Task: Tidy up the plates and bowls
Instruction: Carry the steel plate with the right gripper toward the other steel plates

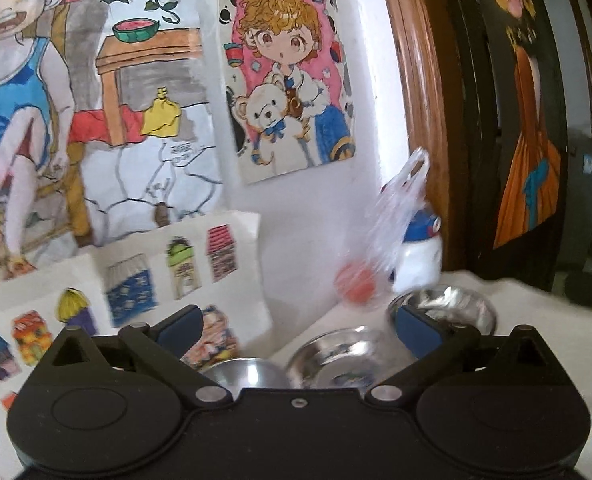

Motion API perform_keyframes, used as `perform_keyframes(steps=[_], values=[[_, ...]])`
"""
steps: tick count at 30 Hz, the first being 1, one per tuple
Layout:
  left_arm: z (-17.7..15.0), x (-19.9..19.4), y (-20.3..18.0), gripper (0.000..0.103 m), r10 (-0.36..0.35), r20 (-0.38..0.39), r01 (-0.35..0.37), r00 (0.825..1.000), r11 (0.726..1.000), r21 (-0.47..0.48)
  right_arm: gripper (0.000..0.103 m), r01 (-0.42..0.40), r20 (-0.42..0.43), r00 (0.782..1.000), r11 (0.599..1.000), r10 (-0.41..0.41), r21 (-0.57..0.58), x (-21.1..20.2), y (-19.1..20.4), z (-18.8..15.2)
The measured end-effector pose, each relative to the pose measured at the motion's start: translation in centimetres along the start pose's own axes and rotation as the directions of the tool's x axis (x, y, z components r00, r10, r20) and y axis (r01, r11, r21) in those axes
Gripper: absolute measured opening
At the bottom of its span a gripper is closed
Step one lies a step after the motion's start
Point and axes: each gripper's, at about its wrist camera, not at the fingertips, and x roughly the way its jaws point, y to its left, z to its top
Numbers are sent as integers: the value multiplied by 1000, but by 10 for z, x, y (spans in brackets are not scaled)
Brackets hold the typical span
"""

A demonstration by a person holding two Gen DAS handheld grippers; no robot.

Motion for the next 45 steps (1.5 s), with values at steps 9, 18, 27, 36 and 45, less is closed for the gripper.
perform_keyframes(steps=[9,18,27,36,45], values=[[-5,22,21,102,-45,-82,62,996,976,208,103,-102,-138,984,990,114,93,10,12,-40],[-7,79,-2,102,-111,-170,176,979,880,441,103,-27,-252,966,988,66,154,62,1,-74],[-8,149,-14,102,-126,-287,263,949,819,510,103,-19,-315,945,974,91,224,113,-16,-88],[-17,203,-14,102,-193,-408,381,892,807,452,103,-39,-331,934,963,130,268,144,-14,-97],[-25,231,-1,102,-237,-506,453,829,815,361,97,-50,-339,927,952,157,303,159,-12,-104]])
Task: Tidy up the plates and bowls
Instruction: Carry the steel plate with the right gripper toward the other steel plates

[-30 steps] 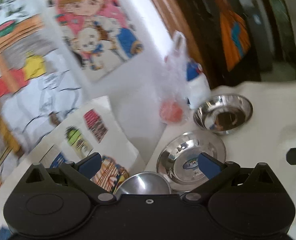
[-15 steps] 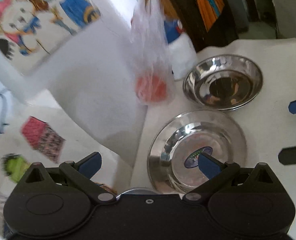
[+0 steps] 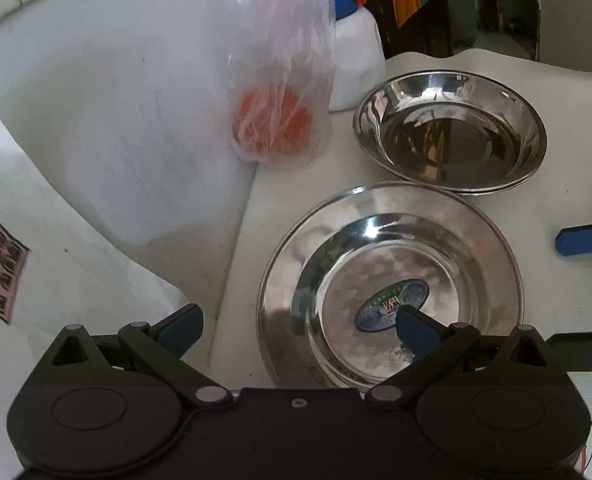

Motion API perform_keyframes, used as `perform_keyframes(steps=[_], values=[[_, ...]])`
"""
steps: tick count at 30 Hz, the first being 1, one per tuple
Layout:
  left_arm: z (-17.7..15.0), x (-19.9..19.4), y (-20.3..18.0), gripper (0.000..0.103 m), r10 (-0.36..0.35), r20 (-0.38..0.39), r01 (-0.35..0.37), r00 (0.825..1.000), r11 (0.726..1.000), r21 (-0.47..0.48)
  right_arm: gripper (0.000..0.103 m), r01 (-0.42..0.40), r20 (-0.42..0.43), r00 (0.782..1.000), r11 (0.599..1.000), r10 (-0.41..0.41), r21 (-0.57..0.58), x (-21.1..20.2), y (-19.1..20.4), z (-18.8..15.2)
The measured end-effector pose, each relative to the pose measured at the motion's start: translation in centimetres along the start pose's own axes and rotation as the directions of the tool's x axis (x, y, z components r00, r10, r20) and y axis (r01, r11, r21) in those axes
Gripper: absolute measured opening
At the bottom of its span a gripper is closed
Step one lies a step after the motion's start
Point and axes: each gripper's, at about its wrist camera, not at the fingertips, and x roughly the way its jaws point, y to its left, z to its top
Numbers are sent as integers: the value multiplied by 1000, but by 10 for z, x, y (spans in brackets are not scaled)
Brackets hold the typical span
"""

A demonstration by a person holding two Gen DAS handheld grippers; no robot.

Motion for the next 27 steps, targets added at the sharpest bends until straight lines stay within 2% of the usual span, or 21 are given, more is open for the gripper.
perform_keyframes(steps=[5,8,10,17,18,20,21,24,26,27], values=[[-2,10,4,102,-36,-9,36,999,999,-22,88,-15,8,1000,1000,15,-15,4,2,-1],[-3,18,6,102,-53,-23,52,998,998,-33,77,-33,7,999,999,33,-16,6,3,-2],[-5,20,8,102,-63,-27,62,998,997,-44,62,-39,1,999,999,39,-21,8,3,-3],[-6,25,18,93,-109,-24,106,994,988,-109,46,-73,-12,997,997,72,-20,10,3,-4],[-7,25,19,92,-119,-23,115,993,986,-121,41,-78,-13,997,997,78,-19,11,3,-4],[-8,24,22,83,-150,-15,146,989,979,-143,34,-89,-15,996,996,89,-18,11,3,-4],[-9,23,23,80,-164,-10,160,986,975,-152,28,-93,-14,996,996,92,-20,11,4,-4],[-10,21,23,69,-172,-6,169,985,971,-167,26,-86,-7,996,996,85,-30,9,6,-5],[-12,18,26,55,-162,0,159,987,970,-183,25,-83,-5,997,996,83,-21,9,5,-5],[-12,18,28,52,-158,6,156,987,968,-195,25,-81,-6,997,997,81,-18,9,4,-5]])
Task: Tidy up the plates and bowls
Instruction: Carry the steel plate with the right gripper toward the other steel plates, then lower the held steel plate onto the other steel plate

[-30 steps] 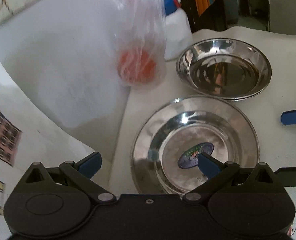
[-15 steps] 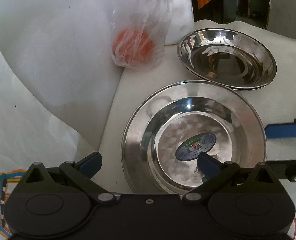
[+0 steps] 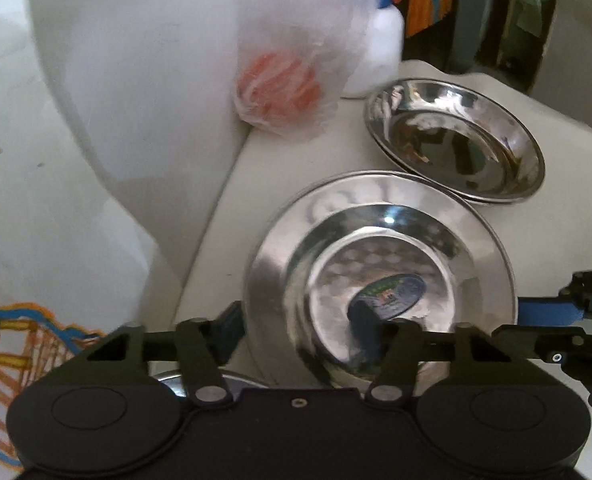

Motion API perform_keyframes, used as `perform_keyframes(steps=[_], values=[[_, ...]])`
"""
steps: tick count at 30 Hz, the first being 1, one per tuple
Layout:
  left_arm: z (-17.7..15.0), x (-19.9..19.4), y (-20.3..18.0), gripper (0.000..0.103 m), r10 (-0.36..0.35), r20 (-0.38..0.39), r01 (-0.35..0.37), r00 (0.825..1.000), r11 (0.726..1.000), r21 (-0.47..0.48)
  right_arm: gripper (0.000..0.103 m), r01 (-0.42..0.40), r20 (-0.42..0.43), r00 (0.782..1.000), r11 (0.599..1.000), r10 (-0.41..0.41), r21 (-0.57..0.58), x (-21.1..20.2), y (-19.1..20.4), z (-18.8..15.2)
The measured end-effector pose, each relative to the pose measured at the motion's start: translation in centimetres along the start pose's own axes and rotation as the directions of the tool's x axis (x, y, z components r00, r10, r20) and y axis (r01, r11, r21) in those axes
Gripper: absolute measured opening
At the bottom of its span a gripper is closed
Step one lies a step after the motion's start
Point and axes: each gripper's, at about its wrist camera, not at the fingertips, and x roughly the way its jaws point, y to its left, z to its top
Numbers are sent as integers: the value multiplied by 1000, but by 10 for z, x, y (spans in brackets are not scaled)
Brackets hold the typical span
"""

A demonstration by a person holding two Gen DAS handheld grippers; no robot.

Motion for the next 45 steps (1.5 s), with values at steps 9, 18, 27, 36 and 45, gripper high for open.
perform_keyframes(steps=[9,18,27,36,45], values=[[0,-5,-3,49,-11,11,11,1000,1000,-24,24,2,42,999,999,-4,40,-9,-4,-3],[0,-9,-13,48,-28,24,29,999,1000,-11,24,-1,21,1000,994,-2,112,-25,-13,-8],[1,-22,-39,48,-52,34,51,998,999,6,24,5,41,999,986,-12,168,-52,-17,-10],[-9,-36,-73,48,-80,34,80,996,997,18,24,19,38,999,981,-27,193,-88,-17,-21],[-15,-61,-104,49,-99,64,98,993,995,28,24,26,79,996,986,-39,166,-132,-12,-28]])
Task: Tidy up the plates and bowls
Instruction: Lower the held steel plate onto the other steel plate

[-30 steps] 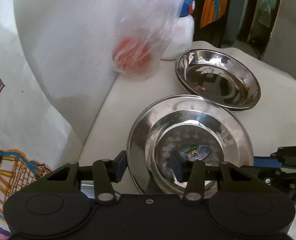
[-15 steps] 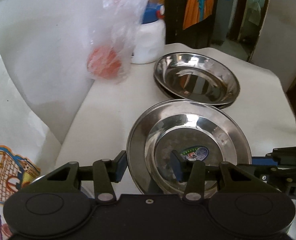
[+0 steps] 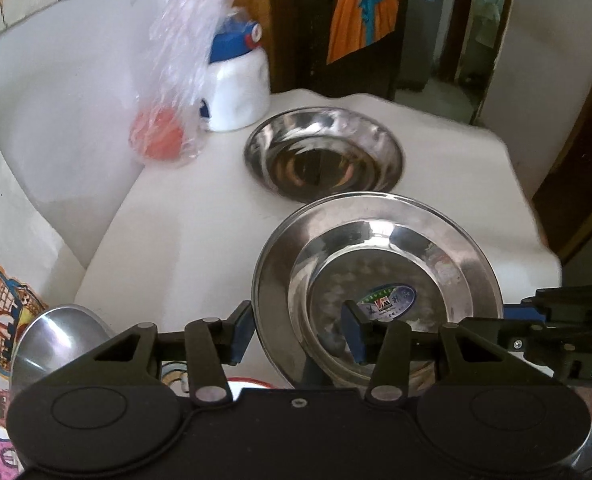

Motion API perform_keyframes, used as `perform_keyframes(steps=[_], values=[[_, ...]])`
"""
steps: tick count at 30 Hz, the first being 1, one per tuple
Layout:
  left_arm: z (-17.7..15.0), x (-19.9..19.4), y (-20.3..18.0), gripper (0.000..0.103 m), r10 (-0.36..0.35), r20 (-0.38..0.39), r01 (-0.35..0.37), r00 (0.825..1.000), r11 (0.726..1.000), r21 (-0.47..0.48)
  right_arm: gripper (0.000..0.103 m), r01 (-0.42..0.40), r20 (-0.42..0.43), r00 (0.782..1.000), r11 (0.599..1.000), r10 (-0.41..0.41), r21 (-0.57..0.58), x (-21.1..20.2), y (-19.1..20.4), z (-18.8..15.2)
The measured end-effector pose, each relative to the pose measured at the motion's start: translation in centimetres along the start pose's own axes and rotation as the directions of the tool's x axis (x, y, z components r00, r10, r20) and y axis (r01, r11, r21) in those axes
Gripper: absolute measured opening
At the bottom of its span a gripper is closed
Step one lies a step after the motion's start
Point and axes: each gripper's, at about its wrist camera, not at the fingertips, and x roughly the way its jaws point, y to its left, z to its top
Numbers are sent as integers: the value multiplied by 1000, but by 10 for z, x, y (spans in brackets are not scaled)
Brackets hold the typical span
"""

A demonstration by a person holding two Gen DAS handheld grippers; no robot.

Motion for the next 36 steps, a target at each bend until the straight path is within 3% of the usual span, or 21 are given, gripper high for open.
perform_keyframes(steps=[7,15,23,30,36], values=[[17,-15,-30,48,-21,109,26,994,999,-46,24,59,81,995,996,-53,-74,-30,-10,19],[48,13,-37,43,-1,217,43,976,981,-188,22,148,126,983,979,-130,-142,-21,-33,68],[66,52,-19,42,86,228,-16,970,956,-292,21,174,113,982,963,-154,-205,32,-49,107],[69,82,0,42,152,199,-73,968,932,-356,21,180,77,983,954,-167,-239,75,-62,115],[68,96,5,42,191,200,-109,961,928,-357,22,185,63,983,948,-175,-259,90,-67,116]])
